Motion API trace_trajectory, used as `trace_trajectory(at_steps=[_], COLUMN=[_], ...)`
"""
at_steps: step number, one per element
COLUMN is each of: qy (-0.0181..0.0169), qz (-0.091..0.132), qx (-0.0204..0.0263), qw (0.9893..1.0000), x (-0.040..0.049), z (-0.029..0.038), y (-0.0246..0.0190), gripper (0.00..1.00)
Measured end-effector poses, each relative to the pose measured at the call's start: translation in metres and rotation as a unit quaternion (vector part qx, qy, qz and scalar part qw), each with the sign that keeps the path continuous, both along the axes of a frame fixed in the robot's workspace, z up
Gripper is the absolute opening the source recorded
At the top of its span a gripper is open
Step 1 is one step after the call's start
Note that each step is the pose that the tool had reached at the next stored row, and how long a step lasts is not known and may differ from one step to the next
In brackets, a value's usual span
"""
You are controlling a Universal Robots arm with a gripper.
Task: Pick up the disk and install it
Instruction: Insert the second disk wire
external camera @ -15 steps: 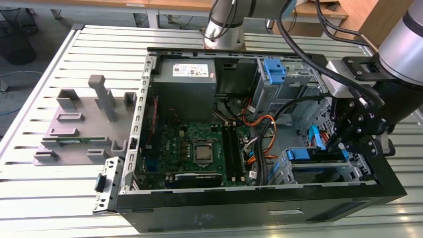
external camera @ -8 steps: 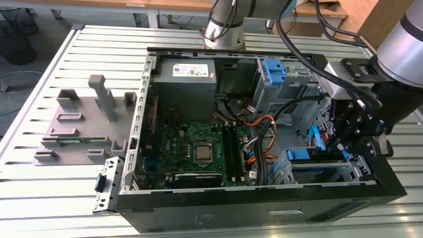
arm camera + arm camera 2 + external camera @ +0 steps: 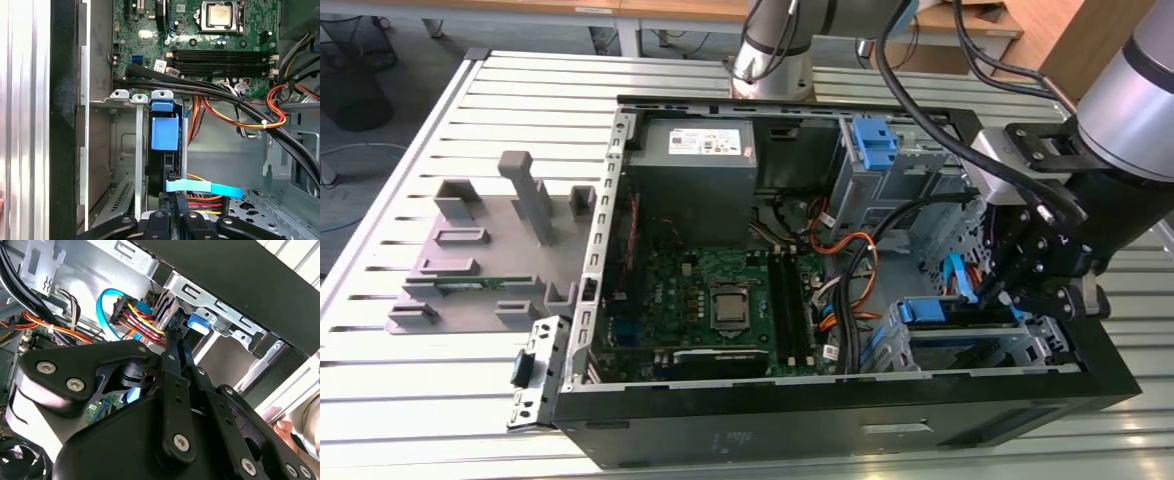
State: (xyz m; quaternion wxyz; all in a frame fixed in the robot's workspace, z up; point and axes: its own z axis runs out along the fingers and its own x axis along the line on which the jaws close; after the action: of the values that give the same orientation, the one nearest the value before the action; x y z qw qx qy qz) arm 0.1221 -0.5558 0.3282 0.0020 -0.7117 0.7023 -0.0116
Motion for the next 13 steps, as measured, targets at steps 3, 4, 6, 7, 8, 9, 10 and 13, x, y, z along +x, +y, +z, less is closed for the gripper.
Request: trace_trajectory(at_steps=[3, 4, 6, 7, 8, 9, 10, 13], qy=[0.0, 0.0, 0.0, 0.0, 0.0001, 0.0001, 0.0, 0.0], qz=[0.0, 0.0, 0.0, 0.0, 0.0, 0.0, 0.0, 0.0], qx=[0.0003, 0.0004, 0.0003, 0.0003, 0.0007, 0.0011, 0.001, 0.0004], qw=[1.0, 1.0, 1.0, 1.0, 1.0, 1.0, 1.0, 1.0], x=[0.0, 0.0, 0.0, 0.0, 0.0, 0.0, 0.0, 0.0], z=[-0.0008, -0.0009, -0.0009, -0.0009, -0.0012, -0.0018, -0.0017, 0.0002], y=[0.0, 0.0, 0.0, 0.0, 0.0001, 0.0001, 0.0001, 0.0], gripper=[0.16, 0.16, 0.16, 0.16, 0.16, 0.18, 0.18, 0.24])
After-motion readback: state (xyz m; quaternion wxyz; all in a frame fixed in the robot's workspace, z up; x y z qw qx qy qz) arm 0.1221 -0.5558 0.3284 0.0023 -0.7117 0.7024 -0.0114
